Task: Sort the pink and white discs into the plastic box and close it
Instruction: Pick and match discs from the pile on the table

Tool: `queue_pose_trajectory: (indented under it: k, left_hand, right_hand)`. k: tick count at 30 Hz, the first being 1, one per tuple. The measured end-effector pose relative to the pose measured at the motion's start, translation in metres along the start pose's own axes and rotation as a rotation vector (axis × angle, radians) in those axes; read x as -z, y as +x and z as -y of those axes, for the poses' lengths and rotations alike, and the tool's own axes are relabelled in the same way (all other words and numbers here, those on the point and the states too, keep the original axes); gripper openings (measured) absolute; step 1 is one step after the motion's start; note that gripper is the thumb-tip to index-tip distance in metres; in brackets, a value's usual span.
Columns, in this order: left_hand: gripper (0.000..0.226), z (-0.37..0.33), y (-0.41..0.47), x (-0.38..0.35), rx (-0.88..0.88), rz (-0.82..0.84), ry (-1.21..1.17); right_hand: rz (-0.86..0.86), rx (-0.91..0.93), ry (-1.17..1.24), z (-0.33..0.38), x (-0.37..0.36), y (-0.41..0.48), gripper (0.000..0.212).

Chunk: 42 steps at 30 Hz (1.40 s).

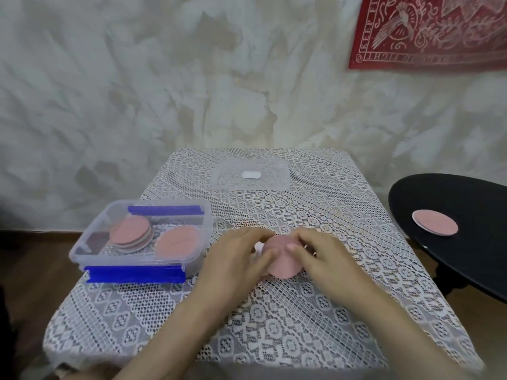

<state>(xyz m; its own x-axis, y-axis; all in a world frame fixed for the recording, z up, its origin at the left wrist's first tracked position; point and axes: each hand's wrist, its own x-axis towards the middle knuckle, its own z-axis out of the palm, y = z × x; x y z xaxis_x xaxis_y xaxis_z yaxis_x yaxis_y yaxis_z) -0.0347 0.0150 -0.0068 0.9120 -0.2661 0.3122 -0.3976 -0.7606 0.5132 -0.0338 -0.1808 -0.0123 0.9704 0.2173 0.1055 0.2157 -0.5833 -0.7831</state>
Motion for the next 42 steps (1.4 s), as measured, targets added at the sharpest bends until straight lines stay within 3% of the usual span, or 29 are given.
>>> queue_pose_trajectory:
  k: [6,12,16,19,31,42]
  left_hand:
    - [0.019,0.004,0.008,-0.01,0.015,0.032,-0.136]
    - [0.016,0.012,0.017,-0.007,0.08,-0.001,-0.128]
    - [0.018,0.016,0.02,-0.006,0.115,0.002,-0.157]
    - [0.017,0.018,0.022,-0.008,0.122,0.015,-0.154]
    - [0.006,0.016,0.023,-0.011,0.151,0.023,-0.11]
    - [0.017,0.008,0.016,-0.008,0.177,0.016,-0.145]
  right_hand:
    - [0.069,-0.004,0.054,-0.012,0.003,0.005,0.022]
    - [-0.004,-0.072,-0.231,-0.02,0.019,0.017,0.021]
    - [0.028,-0.225,-0.465,-0.025,0.032,0.028,0.057]
    - [0.066,-0.264,-0.497,-0.027,0.036,0.034,0.067]
    - [0.03,-0.294,-0.395,-0.028,0.034,0.049,0.053]
    - [-0.059,-0.208,-0.323,-0.029,0.036,0.036,0.013]
